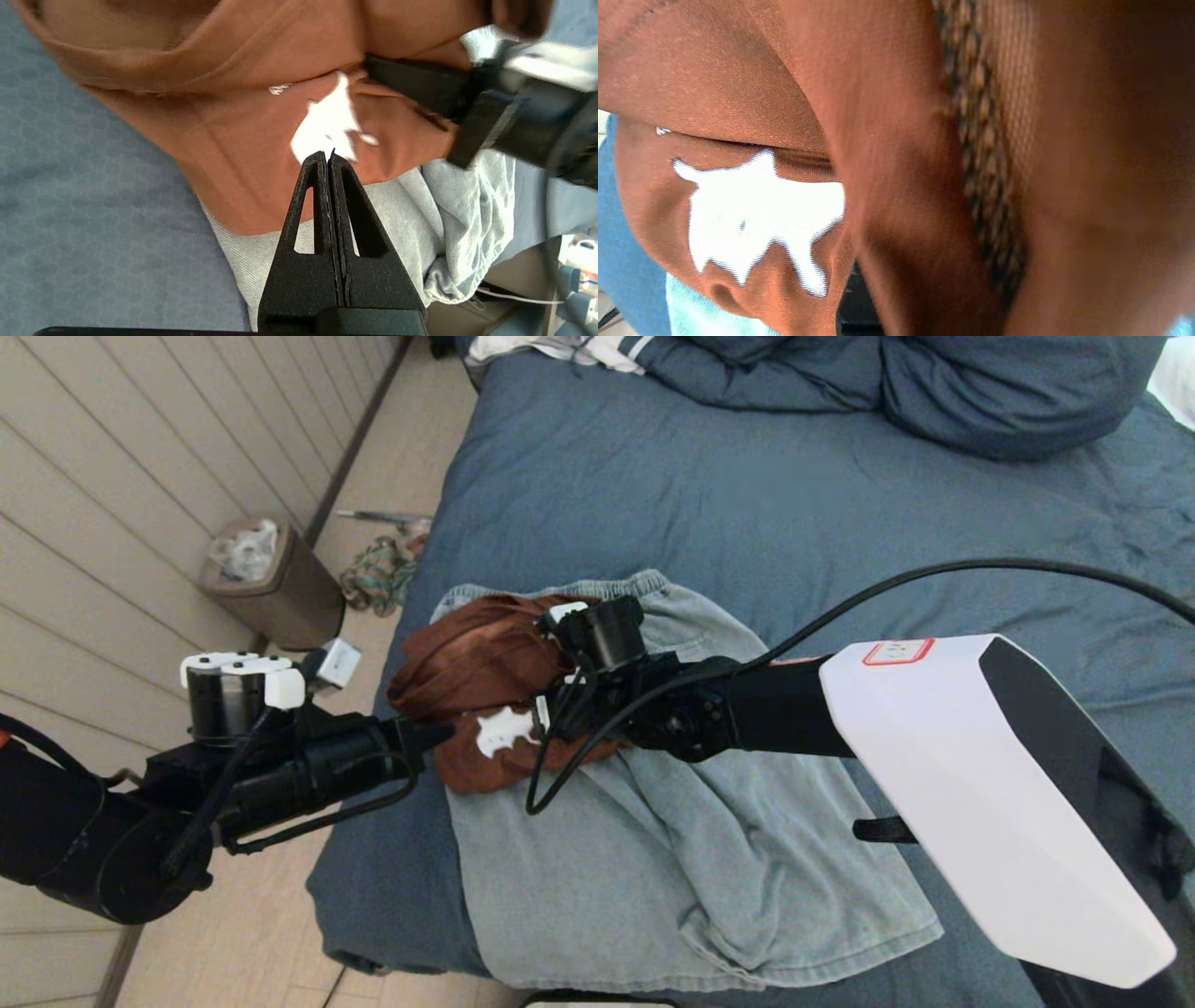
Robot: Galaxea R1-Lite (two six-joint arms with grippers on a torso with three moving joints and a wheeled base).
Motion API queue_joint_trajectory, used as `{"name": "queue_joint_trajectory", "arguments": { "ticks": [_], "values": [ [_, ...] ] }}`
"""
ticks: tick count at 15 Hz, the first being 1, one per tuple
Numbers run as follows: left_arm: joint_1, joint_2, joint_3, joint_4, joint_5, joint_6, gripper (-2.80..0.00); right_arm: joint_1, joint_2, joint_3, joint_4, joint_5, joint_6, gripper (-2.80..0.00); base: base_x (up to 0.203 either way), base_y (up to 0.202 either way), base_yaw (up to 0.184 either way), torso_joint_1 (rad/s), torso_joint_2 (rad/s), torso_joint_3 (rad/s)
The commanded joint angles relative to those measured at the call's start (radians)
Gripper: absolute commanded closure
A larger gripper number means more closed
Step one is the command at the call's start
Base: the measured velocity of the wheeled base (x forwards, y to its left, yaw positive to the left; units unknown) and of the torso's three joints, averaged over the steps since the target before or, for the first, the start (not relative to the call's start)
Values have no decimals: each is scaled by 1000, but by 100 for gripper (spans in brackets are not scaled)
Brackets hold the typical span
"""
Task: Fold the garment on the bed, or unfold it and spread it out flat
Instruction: Fold the blue shorts
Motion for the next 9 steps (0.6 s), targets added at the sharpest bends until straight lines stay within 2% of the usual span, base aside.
{"name": "queue_joint_trajectory", "arguments": {
  "ticks": [1,6,9],
  "values": [
    [-1,-6,3,-5,-2,-3,0,-2,-50,2,2,-11,1,0,0,0,0,0,0,0],
    [-7,-8,10,-6,-1,-3,0,-22,-159,11,50,-25,-1,0,0,0,0,0,0,0],
    [-12,-10,17,-6,-1,-2,0,-63,-200,12,90,-27,-2,0,0,0,0,0,0,0]
  ]
}}
